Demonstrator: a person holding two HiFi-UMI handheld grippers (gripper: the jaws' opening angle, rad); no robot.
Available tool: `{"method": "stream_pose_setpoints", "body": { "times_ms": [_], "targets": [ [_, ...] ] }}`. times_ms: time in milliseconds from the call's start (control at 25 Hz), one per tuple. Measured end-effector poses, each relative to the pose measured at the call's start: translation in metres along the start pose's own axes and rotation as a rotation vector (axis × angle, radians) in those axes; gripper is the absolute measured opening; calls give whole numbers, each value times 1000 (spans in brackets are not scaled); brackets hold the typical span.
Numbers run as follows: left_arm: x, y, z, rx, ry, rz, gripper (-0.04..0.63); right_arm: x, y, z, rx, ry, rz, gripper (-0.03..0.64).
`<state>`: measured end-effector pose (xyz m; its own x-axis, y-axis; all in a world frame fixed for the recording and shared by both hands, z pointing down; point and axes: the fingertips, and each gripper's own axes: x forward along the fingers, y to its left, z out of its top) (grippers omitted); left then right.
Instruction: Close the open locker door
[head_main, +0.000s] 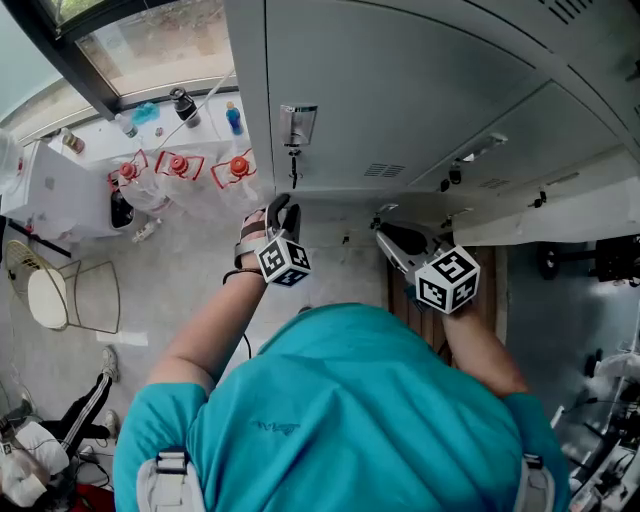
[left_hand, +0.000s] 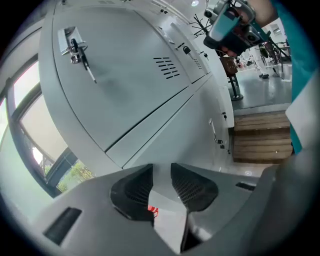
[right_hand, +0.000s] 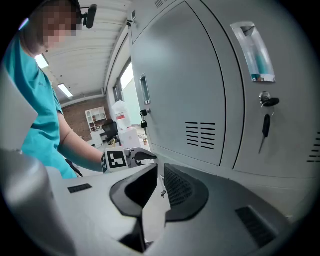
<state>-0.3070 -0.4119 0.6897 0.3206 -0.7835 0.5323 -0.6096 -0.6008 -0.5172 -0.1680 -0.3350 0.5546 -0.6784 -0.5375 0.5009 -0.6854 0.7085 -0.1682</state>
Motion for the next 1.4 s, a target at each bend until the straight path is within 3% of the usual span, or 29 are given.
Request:
{"method": "stream_pose_setpoints", "body": {
  "times_ms": [160, 440, 680, 800, 920, 1040, 1200, 1240, 1320, 1400],
  "targets": [
    [10, 10, 1, -20, 17, 24, 117, 0, -2, 1, 5, 0, -8, 38],
    [11, 16, 0, 14, 17, 51, 60, -3, -4, -2, 13, 0, -17, 38],
    [6, 7, 2, -63, 27, -25, 60, -4, -4, -2, 16, -9, -14, 38],
    [-14, -16, 7, -190, -32, -201, 60, -5, -2, -3, 15, -14, -9, 38],
    [-44, -32, 2, -383, -89, -342, 60, -5, -1, -3, 14, -19, -1, 38],
    [-77, -22, -10, -608, -121, -359, 60, -3, 0, -5, 15, -23, 7, 38],
    [-113, -3, -18, -872, -244, -351, 57, 1, 4, -9, 23, -34, 23, 38],
    [-120, 0, -19, -923, -277, -345, 14, 2, 7, -10, 24, -36, 28, 38],
    [-130, 4, -19, -989, -326, -343, 5, 4, 11, -10, 23, -41, 40, 38],
    [-135, 4, -18, -1004, -334, -356, 3, 6, 15, -9, 17, -46, 51, 38]
  ]
}}
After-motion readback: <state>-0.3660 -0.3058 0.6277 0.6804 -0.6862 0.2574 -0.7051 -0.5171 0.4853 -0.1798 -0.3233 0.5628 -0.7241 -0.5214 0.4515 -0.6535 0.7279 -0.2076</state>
